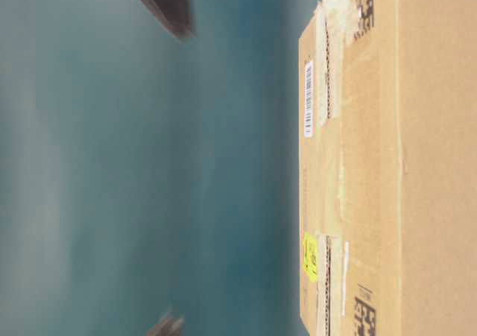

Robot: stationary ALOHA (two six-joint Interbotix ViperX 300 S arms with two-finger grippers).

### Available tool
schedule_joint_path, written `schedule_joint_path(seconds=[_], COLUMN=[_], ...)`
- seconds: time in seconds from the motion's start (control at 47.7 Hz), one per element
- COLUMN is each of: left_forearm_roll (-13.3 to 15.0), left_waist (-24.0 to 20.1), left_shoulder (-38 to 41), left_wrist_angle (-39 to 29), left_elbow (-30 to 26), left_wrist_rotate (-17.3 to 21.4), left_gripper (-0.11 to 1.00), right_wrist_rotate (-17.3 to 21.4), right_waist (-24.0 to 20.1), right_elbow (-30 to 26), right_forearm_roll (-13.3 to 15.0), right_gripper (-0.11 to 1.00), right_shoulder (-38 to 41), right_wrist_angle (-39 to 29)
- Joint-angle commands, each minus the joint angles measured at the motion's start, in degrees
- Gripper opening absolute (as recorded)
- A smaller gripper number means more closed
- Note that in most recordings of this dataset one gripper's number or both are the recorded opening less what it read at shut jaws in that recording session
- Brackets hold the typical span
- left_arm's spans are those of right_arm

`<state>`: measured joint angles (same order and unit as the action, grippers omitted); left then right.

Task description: Apply tape along the seams of the closed cardboard box to seal it securely.

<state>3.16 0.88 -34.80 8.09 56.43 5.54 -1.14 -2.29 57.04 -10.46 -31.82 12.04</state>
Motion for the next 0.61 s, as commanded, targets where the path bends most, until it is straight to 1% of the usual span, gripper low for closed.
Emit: schedule_joint_path(seconds=[0.0,0.105,0.189,0.252,0.42,0.524,0.587], left_forearm_roll=[-0.3,-0.3,-0.3,-0.3,-0.4,-0.4,-0.4], left_waist=[-0.8,-1.1,-1.1,-1.1,-1.1,-1.1,-1.1], left_shoulder=[-6.6,-12.8,-17.3,-19.7,-25.4,-28.3,-29.4], left_wrist_angle=[-2.9,-7.3,-10.7,-12.0,-13.4,-13.5,-13.4], left_elbow=[1.3,3.3,5.2,6.7,12.0,15.4,16.7], left_wrist_rotate=[0.1,0.1,0.1,0.0,0.2,-0.1,-0.3], left_gripper=[0.03,0.03,0.03,0.03,0.03,0.03,0.03], right_wrist_rotate=[-0.4,-0.6,-0.6,-0.6,-0.6,-0.6,-0.6], right_waist=[0.4,0.6,0.8,1.1,3.4,5.4,5.9], right_elbow=[0.9,2.9,4.4,5.7,11.0,14.6,16.3], right_forearm_roll=[0.2,0.5,1.2,1.3,1.6,1.6,1.6], right_gripper=[0.02,0.02,0.02,0.02,0.02,0.02,0.02], right_shoulder=[-5.6,-12.8,-17.2,-20.2,-27.5,-30.2,-30.7], right_wrist_angle=[-2.4,-7.6,-11.1,-13.4,-17.4,-18.2,-18.7])
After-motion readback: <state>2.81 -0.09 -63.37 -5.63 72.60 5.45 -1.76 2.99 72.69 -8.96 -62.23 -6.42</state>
